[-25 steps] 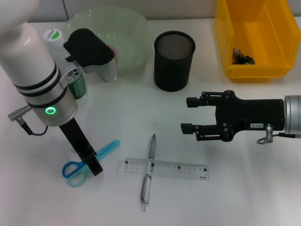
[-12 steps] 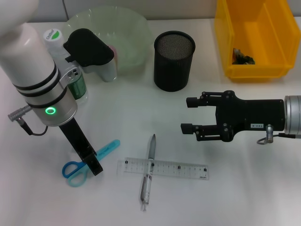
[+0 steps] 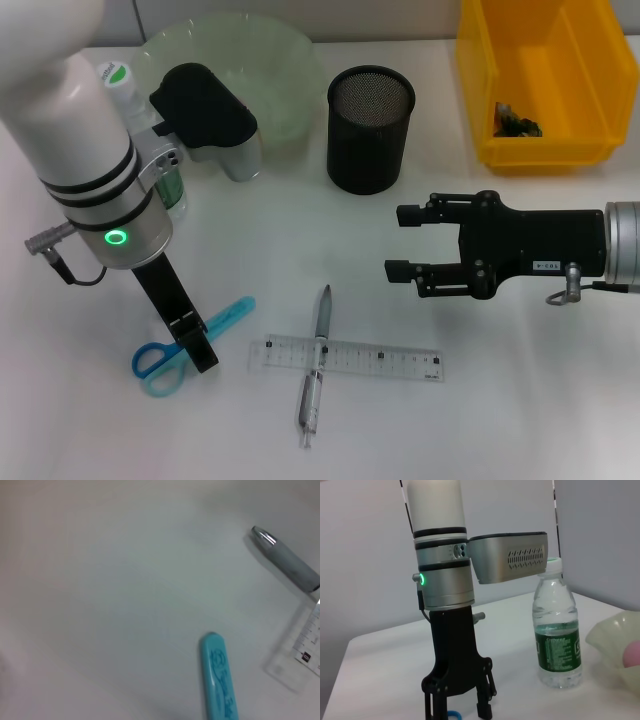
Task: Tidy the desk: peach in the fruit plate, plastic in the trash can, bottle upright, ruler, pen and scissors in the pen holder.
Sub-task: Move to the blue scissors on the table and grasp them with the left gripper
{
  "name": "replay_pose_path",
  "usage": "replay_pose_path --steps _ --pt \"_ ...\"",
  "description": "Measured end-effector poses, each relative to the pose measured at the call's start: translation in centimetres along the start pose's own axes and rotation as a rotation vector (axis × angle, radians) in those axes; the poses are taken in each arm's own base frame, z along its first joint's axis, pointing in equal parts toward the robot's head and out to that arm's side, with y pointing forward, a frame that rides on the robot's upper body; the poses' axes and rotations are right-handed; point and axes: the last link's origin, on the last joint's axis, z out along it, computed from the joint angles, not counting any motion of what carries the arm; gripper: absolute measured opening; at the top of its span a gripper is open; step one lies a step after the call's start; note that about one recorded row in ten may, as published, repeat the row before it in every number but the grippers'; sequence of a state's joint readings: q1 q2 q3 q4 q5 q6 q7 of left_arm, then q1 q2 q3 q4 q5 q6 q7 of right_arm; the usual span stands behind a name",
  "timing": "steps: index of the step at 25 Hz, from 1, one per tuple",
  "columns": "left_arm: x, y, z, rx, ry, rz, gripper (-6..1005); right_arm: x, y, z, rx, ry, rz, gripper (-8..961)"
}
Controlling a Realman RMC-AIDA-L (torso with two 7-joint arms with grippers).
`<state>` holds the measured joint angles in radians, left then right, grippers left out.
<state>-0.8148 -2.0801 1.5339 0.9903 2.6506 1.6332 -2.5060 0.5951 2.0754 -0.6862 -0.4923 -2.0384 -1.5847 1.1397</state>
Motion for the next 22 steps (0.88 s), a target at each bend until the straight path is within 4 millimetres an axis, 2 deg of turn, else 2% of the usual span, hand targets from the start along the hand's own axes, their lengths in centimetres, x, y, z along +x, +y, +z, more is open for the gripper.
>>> replay_pose_path --steps 22 --pt "0.36 0.20 0.04 0.048 -0.005 0.035 767 -0.09 0.31 0.21 -0.004 -0.039 0.013 728"
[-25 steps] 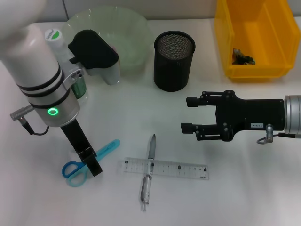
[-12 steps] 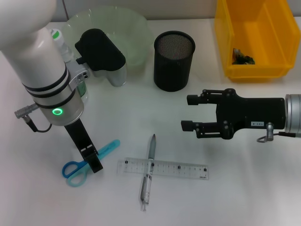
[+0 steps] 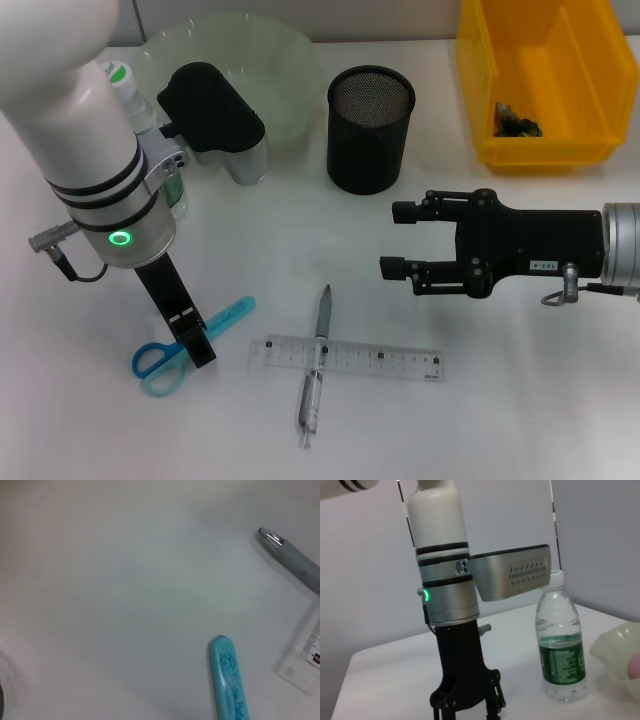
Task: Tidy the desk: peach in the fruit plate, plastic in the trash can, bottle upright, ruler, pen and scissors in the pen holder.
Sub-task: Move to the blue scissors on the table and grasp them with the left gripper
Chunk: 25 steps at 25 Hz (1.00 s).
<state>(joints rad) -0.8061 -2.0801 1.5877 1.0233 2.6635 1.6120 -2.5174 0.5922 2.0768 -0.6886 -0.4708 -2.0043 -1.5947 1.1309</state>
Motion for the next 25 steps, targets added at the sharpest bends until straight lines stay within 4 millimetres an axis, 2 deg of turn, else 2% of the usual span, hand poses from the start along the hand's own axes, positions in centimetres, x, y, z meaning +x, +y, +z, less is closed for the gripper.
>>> replay_pose_path --steps 25 --pt "-0.16 0.48 0.19 0.009 -0.007 0.014 764 -0.15 0.05 -0.04 -0.015 0.006 -0.008 729"
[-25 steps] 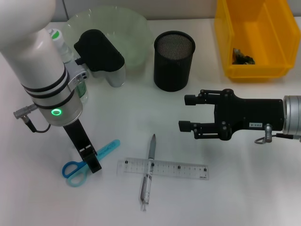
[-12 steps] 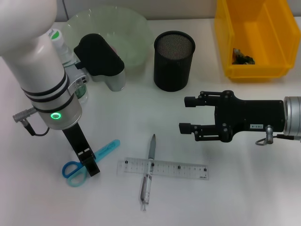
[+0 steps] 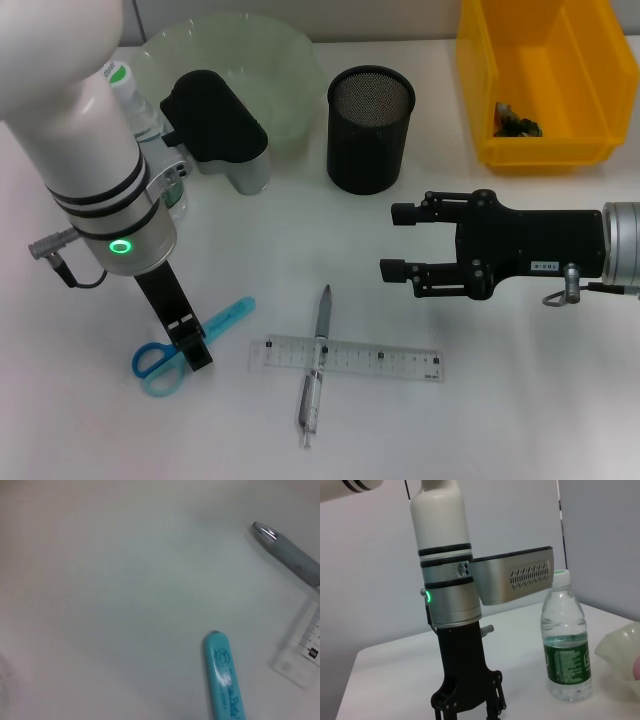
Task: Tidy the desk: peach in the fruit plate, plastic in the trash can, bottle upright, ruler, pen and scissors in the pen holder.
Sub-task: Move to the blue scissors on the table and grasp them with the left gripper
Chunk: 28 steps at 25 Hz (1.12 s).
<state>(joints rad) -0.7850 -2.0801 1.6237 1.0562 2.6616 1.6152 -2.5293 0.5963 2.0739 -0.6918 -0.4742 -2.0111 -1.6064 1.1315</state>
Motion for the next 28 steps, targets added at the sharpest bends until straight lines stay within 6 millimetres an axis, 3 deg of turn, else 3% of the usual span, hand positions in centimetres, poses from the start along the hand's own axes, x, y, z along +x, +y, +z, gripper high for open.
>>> replay_pose_path --steps 4,9,12,28 --pt "-0.01 0.00 0.02 0.001 -0.001 0.000 763 -0.03 -0.02 0.00 0.000 0.000 -0.001 729" --pt "-0.13 0.01 0.16 0.000 -0.001 -0.005 620 -0.05 -0.03 -0.01 0.000 0.000 -0.002 728" --pt "-0.21 0.06 0.29 0.000 -0.004 -0.004 585 -0.07 -0.05 -0.03 0.000 0.000 -0.002 728" --pt "0.12 0.22 -0.12 0.013 0.011 0.008 586 -0.15 -0.10 -0.02 -0.001 0.001 -0.001 729"
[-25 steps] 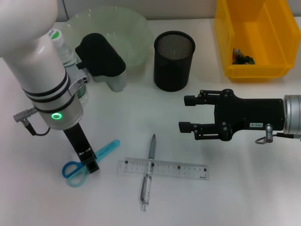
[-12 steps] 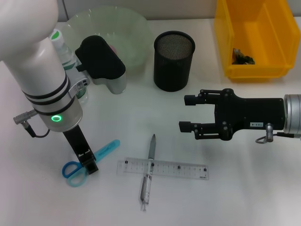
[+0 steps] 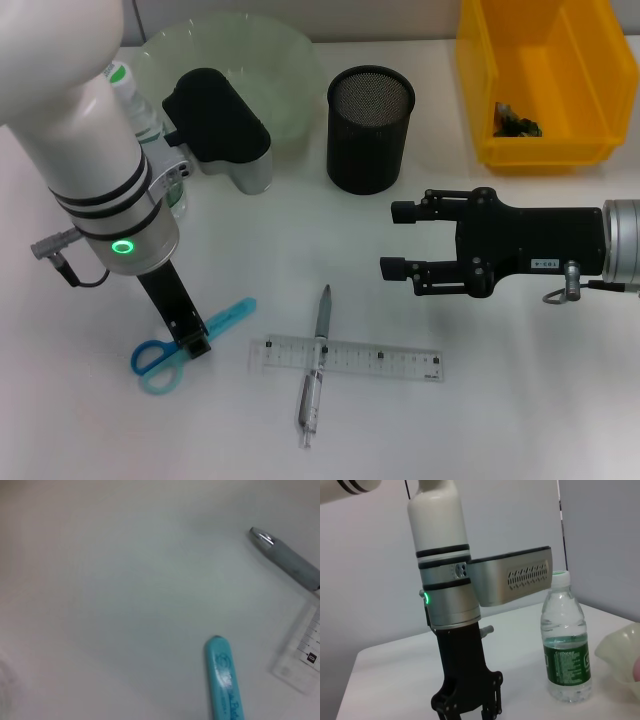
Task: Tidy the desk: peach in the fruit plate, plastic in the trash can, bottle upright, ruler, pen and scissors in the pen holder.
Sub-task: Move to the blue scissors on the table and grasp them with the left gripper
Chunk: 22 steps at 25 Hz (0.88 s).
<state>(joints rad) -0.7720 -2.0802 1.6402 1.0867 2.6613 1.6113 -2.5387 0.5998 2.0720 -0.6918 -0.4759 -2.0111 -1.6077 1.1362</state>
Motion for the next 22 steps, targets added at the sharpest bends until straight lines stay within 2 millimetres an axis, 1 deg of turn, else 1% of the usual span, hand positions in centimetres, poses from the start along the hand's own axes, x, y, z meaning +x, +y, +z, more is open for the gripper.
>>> replay_pose_path --steps 6,11,22 --pt "0.03 0.07 0.08 0.005 -0.005 0.003 423 -0.02 -0.07 -0.09 0.002 0.002 -0.001 728" --pt "-0.13 0.21 0.35 0.004 -0.016 0.006 418 -0.01 -0.14 -0.16 0.005 0.004 -0.002 728" --pt "-0.11 0.30 0.46 0.011 -0.017 0.015 373 -0.05 -0.20 -0.15 0.007 0.005 -0.002 729"
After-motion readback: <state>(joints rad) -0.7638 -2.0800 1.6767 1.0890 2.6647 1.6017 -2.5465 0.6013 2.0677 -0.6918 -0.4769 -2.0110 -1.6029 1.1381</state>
